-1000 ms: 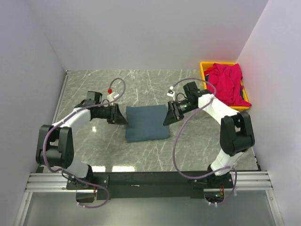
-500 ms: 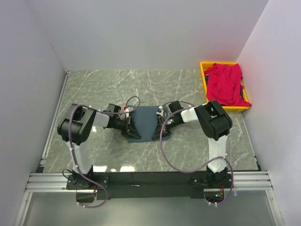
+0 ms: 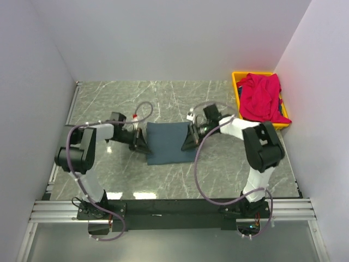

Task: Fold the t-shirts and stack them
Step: Fold the tshirt

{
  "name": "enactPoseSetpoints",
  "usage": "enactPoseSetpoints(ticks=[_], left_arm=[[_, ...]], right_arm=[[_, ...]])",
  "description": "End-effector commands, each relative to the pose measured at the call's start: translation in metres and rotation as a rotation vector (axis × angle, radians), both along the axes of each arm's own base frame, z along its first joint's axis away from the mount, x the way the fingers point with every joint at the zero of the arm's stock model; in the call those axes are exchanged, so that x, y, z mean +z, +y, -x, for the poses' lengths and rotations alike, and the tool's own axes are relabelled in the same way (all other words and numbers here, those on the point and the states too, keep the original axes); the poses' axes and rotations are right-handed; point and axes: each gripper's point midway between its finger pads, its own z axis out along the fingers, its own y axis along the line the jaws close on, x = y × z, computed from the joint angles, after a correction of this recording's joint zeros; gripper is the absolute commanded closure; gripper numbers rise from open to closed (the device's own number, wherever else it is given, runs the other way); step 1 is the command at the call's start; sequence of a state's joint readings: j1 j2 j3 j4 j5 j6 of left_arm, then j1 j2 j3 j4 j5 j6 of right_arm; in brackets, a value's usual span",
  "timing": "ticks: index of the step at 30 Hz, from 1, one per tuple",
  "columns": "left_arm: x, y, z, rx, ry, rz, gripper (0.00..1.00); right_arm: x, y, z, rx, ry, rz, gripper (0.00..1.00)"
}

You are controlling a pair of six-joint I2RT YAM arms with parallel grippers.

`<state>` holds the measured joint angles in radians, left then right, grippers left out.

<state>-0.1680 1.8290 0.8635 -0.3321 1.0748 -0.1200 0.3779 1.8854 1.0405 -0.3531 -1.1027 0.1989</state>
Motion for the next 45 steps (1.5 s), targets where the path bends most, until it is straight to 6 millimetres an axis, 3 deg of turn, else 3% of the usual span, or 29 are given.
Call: enactPoseSetpoints(ticks=[1,3,4,6,7,9,10,11,13,14,16,18,23,27,30,31,32,33,34,36,37,39,40,41,42,43,45], left_arm=[[0.062,0.005,-0.029,-0.088,-0.311,0.044,0.97],[0.08,0.003,-0.051,-0.06,-0.419,0.042,0.96],[0.089,-0.001,-0.059,-0.011,-0.39,0.056,0.95],[0.091,-0.006,-0.077,0.039,-0.395,0.06,0.93],[0.097,-0.01,-0.092,0.08,-0.404,0.076,0.93],[0.091,-0.014,-0.114,0.127,-0.38,0.08,0.92],[0.099,-0.018,-0.129,0.156,-0.385,0.108,0.91],[0.086,-0.02,-0.136,0.168,-0.35,0.108,0.9],[0.083,-0.022,-0.156,0.209,-0.343,0.109,0.9],[0.066,-0.023,-0.161,0.219,-0.301,0.102,0.9],[0.055,-0.023,-0.177,0.26,-0.275,0.08,0.91],[0.031,-0.021,-0.183,0.28,-0.222,0.08,0.91],[-0.017,0.004,-0.203,0.384,-0.13,0.0,0.93],[-0.018,0.028,-0.22,0.431,-0.152,-0.049,0.93],[0.013,0.044,-0.23,0.433,-0.29,-0.093,0.9],[0.038,0.047,-0.231,0.431,-0.351,-0.103,0.88],[0.049,0.048,-0.227,0.428,-0.372,-0.126,0.83],[0.06,0.053,-0.229,0.448,-0.412,-0.167,0.78],[0.085,0.056,-0.221,0.452,-0.466,-0.19,0.73],[0.1,0.059,-0.213,0.473,-0.532,-0.285,0.65],[0.106,0.056,-0.204,0.466,-0.548,-0.319,0.63],[0.135,0.036,-0.177,0.418,-0.616,-0.351,0.6],[0.147,0.038,-0.171,0.46,-0.656,-0.405,0.54],[0.146,0.018,-0.154,0.425,-0.657,-0.429,0.51],[0.147,0.01,-0.145,0.422,-0.655,-0.443,0.5],[0.152,0.012,-0.143,0.468,-0.671,-0.491,0.48],[0.145,-0.011,-0.123,0.476,-0.633,-0.52,0.42]], right_arm=[[0.071,-0.007,-0.047,-0.033,-0.275,-0.073,0.81],[0.078,-0.009,-0.072,-0.077,-0.313,-0.089,0.8],[0.077,-0.006,-0.085,-0.093,-0.302,-0.091,0.79],[0.079,0.002,-0.097,-0.105,-0.277,-0.123,0.79],[0.088,0.009,-0.111,-0.129,-0.28,-0.163,0.79],[0.079,0.016,-0.126,-0.153,-0.25,-0.182,0.79],[0.074,0.021,-0.14,-0.176,-0.236,-0.195,0.79],[0.072,0.024,-0.148,-0.185,-0.237,-0.203,0.79],[0.057,0.029,-0.164,-0.196,-0.206,-0.205,0.79],[0.05,0.03,-0.169,-0.201,-0.192,-0.201,0.79],[0.031,0.029,-0.181,-0.231,-0.15,-0.198,0.8],[0.019,0.026,-0.193,-0.272,-0.125,-0.196,0.8],[-0.024,0.007,-0.213,-0.363,-0.054,-0.143,0.81],[-0.03,-0.005,-0.217,-0.397,-0.061,-0.106,0.82],[0.005,-0.013,-0.229,-0.419,-0.123,-0.132,0.75],[0.036,-0.015,-0.232,-0.411,-0.171,-0.164,0.62],[0.053,-0.018,-0.233,-0.411,-0.199,-0.171,0.56],[0.064,-0.028,-0.231,-0.413,-0.227,-0.154,0.51],[0.099,-0.034,-0.229,-0.421,-0.314,-0.156,0.4],[0.115,-0.051,-0.218,-0.421,-0.373,-0.105,0.33],[0.139,-0.058,-0.21,-0.42,-0.427,-0.097,0.29],[0.14,-0.073,-0.194,-0.401,-0.439,-0.021,0.28],[0.153,-0.078,-0.185,-0.397,-0.473,-0.002,0.27],[0.15,-0.086,-0.182,-0.411,-0.485,0.052,0.26],[0.142,-0.093,-0.169,-0.392,-0.47,0.098,0.25],[0.15,-0.101,-0.163,-0.402,-0.5,0.123,0.25],[0.138,-0.115,-0.149,-0.416,-0.497,0.201,0.24]])
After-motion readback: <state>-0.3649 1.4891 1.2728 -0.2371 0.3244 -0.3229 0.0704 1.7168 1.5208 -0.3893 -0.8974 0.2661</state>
